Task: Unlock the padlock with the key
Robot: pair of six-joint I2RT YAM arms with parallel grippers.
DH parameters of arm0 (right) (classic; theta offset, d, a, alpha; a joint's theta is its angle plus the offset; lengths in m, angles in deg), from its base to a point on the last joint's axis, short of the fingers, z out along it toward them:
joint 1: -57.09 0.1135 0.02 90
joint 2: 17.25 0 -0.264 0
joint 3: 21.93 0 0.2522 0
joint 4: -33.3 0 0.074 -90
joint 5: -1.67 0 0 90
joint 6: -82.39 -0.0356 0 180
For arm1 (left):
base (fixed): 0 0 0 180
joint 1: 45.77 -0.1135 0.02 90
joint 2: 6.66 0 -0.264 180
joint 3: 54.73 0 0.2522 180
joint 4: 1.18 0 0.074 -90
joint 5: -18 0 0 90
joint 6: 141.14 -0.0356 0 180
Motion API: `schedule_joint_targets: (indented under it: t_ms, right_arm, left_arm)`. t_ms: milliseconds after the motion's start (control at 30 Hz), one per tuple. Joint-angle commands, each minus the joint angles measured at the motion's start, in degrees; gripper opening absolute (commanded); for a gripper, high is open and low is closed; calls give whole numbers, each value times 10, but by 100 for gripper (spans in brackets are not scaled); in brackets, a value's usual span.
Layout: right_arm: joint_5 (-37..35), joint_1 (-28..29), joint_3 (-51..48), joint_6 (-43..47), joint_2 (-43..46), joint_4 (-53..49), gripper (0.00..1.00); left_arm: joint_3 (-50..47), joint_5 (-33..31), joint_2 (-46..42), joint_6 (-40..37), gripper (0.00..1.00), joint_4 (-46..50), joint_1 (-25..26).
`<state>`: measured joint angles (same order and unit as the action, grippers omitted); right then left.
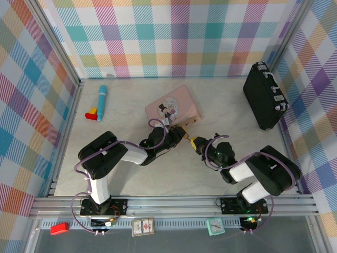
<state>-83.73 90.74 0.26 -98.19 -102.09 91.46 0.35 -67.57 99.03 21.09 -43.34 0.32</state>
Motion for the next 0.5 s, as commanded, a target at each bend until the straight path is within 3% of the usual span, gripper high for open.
schedule_joint_targets:
  t_ms: [0,467]
  right_arm:
    - [-1,-1,7,21,39,4,0]
    - [-2,-1,9,34,90,-53,0]
  left_arm:
    - [0,26,12,33,0,-48,7]
    - [1,23,2,31,0,-42,9]
